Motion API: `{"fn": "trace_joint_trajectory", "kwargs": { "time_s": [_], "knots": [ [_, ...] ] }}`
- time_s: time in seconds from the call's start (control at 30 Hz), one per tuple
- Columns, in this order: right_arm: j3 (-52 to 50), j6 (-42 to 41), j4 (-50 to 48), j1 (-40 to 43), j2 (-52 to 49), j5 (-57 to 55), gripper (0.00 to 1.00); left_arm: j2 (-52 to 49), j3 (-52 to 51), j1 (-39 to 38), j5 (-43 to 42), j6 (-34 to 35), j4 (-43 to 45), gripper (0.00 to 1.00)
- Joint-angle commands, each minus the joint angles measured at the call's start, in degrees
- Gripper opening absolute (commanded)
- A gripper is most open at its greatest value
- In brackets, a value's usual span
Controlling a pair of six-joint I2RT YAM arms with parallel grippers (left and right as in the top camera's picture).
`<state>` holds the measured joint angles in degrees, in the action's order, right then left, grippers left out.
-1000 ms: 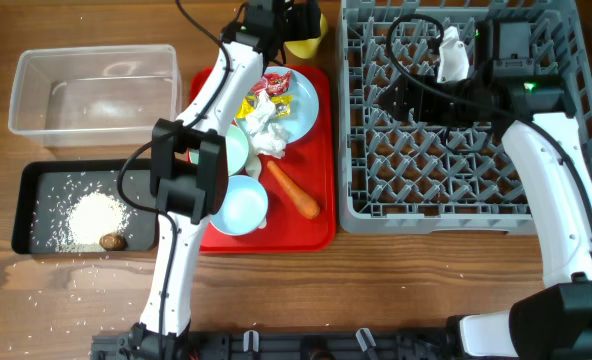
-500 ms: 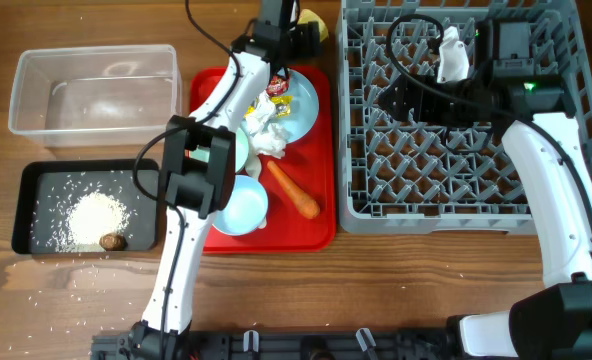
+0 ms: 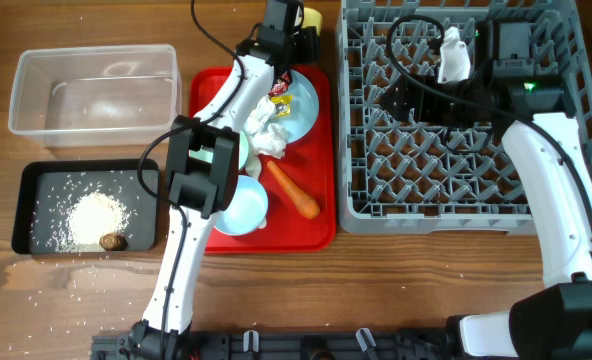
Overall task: Sort waste into correct bins and load items into the dishwasher rack
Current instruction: 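Carry the yellow cup toward the dishwasher rack with the left gripper, then lower the yellow cup into the rack and open the left gripper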
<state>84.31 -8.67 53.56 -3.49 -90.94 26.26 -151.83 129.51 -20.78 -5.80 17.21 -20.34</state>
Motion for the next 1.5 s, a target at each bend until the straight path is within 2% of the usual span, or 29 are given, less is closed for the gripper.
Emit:
{"fn": "trace_joint_trajectory", "kwargs": {
  "time_s": [0.0,0.07,0.37,0.53,0.6,0.73,0.83,0.9,1.0,1.1,1.2,1.33,1.47],
  "knots": [
    [0.5,1.2,-0.1,0.1,1.5,-1.0,0.89,-0.8,1.0,-1.2,0.5,-0.1,-0.3,0.55],
    [0.5,1.2,-0.1,0.1,1.5,-1.0,0.89,-0.7,1.0,-1.3,0.5,-0.1,-0.7,0.48],
    [0.5,1.2,-0.7,0.1,1.5,-1.3,0.9,5.4,1.0,-0.4,0.5,-0.1,-10.2,0.49],
    [0.5,1.2,-1.0,0.1,1.5,-1.2,0.89,13.7,1.0,-0.1,0.5,-0.8,-21.5,0.46],
    [0.5,1.2,-1.5,0.1,1.5,-1.2,0.9,16.5,1.0,0.0,0.5,-3.6,-26.7,0.42],
    [0.5,1.2,-2.9,0.1,1.5,-1.2,0.9,23.0,1.0,0.0,-0.3,-10.3,-37.0,0.4],
    [0.5,1.1,-4.4,0.2,1.5,-1.2,0.89,27.3,1.0,-0.2,-5.7,-14.0,-44.2,0.4],
    [0.6,0.2,-6.4,1.2,1.5,-1.2,0.88,29.3,1.0,-2.0,-9.0,-17.0,-48.9,0.4],
    [0.7,-1.0,-6.4,4.9,1.6,0.2,0.88,29.5,1.0,-7.3,-8.9,-23.2,-57.7,0.38],
    [0.7,-0.1,-7.1,8.6,1.6,7.2,0.9,29.5,1.0,-12.8,-7.6,-28.0,-63.2,0.36],
    [0.6,4.3,-5.6,8.8,1.5,10.1,0.91,29.5,1.0,-15.6,-6.8,-29.1,-65.5,0.35],
    [0.6,5.6,-5.1,10.0,1.5,10.0,0.91,29.5,1.0,-18.2,-9.2,-29.0,-66.4,0.39],
    [0.6,5.1,-4.5,16.0,1.6,11.0,0.91,28.9,0.9,-24.3,-4.5,-29.0,-64.9,0.39]
  ]
}}
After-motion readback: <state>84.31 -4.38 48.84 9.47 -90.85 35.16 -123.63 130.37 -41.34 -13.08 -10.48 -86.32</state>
